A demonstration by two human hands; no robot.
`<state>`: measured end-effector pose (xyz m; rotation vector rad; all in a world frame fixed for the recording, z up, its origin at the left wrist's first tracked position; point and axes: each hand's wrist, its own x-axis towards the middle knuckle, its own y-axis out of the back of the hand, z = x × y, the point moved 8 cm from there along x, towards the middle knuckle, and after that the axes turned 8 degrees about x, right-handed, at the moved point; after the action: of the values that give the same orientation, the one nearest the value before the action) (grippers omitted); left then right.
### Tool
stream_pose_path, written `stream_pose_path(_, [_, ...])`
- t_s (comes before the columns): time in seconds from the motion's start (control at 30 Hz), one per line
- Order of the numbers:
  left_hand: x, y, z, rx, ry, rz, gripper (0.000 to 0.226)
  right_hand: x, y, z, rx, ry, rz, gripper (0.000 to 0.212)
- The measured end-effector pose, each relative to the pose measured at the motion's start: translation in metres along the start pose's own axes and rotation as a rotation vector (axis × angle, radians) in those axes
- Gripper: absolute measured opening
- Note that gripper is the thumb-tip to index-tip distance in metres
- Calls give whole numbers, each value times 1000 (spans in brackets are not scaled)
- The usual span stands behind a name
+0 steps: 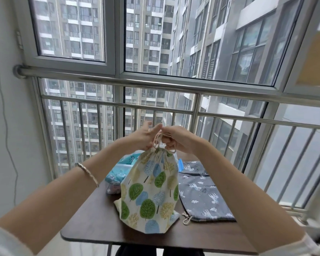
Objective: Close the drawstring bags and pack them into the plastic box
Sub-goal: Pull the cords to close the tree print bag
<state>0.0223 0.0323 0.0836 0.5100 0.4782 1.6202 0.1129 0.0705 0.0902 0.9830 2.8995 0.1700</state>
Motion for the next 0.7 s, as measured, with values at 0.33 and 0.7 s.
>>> stream_pose_path(0.33, [-25,42,-21,-172,-70,5,47,1,16,-6,52,71,108,37])
stream_pose_path(0.7, [-50,93,-88,536,300,-228,18,1,14,1,-194,149,145,28])
